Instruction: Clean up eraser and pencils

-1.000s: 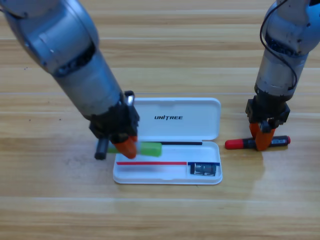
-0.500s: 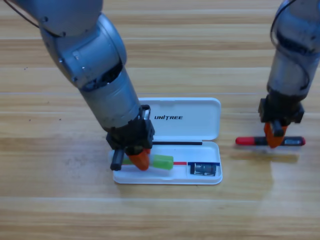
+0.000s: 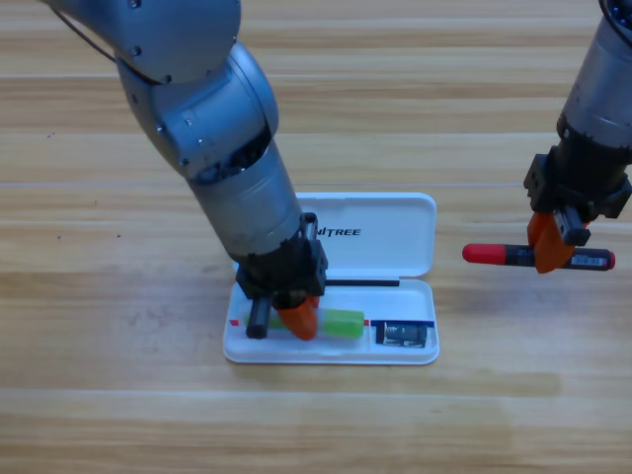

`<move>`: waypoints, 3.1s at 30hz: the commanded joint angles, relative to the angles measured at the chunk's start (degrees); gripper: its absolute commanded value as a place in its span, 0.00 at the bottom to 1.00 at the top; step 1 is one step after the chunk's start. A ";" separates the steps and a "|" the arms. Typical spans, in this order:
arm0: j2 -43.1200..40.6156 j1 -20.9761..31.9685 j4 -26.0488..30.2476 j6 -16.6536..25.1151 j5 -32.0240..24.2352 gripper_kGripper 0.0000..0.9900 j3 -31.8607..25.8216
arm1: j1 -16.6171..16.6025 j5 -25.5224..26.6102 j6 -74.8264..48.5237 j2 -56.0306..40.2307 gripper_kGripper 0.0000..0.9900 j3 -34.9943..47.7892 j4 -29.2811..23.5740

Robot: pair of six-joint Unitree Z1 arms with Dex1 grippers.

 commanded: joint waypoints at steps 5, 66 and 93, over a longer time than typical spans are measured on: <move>3.43 -0.91 -0.18 -1.93 -1.12 0.00 -1.32 | 4.25 1.14 1.44 3.23 0.00 -1.58 1.13; -33.75 32.05 10.63 15.39 -8.24 1.00 14.94 | 16.90 -1.50 11.81 27.75 0.42 -31.73 6.41; -14.59 38.90 0.35 14.86 -24.85 0.44 3.34 | 15.06 22.05 19.28 -16.72 0.99 1.76 -8.27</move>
